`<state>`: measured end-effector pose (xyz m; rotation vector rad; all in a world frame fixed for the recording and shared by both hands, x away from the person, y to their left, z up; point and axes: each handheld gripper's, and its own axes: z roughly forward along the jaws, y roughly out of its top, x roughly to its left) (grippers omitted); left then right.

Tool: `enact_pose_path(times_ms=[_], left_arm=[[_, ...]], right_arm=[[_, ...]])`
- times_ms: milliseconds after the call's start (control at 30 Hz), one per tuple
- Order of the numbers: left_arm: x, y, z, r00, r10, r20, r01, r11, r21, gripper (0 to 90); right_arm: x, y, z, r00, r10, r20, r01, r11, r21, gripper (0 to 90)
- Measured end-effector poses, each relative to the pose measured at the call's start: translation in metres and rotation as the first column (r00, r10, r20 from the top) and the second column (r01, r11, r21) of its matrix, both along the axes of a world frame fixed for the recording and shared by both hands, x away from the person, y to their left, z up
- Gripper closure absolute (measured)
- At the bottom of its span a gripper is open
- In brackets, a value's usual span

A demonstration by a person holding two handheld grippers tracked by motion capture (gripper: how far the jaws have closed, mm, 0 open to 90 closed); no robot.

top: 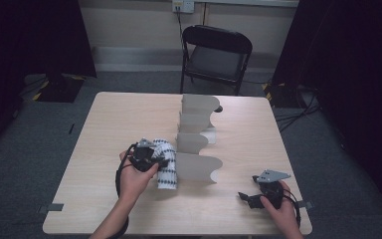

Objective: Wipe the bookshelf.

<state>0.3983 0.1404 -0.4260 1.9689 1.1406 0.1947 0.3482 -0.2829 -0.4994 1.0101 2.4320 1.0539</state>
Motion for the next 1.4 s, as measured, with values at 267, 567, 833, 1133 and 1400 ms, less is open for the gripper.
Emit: enact_pose_path(times_ms=[267, 567, 833, 1133, 1400], left_arm=[[0.004, 0.007, 0.060, 0.9978, -0.002, 0.066, 0.002, 1.0000, 0.000, 78.4], [0.006, 0.005, 0.110, 0.9928, -0.009, 0.120, 0.011, 0.9998, -0.014, 78.4], [0.009, -0.010, 0.095, 0.9943, -0.026, 0.104, 0.028, 0.9995, -0.014, 78.4], [0.011, -0.014, 0.075, 0.9955, -0.017, 0.093, 0.015, 0.9997, 0.019, 78.3], [0.012, -0.011, 0.049, 0.9982, -0.003, 0.060, 0.001, 0.9995, 0.030, 78.4]], right_arm=[[0.000, 0.000, 0.000, 1.0000, 0.000, 0.000, 0.000, 1.0000, 0.000, 12.0], [0.000, 0.000, 0.000, 1.0000, 0.000, 0.000, 0.000, 1.0000, 0.000, 12.0], [0.000, 0.000, 0.000, 1.0000, 0.000, 0.000, 0.000, 1.0000, 0.000, 12.0], [0.000, 0.000, 0.000, 1.0000, 0.000, 0.000, 0.000, 1.0000, 0.000, 12.1], [0.000, 0.000, 0.000, 1.0000, 0.000, 0.000, 0.000, 1.0000, 0.000, 12.1]])
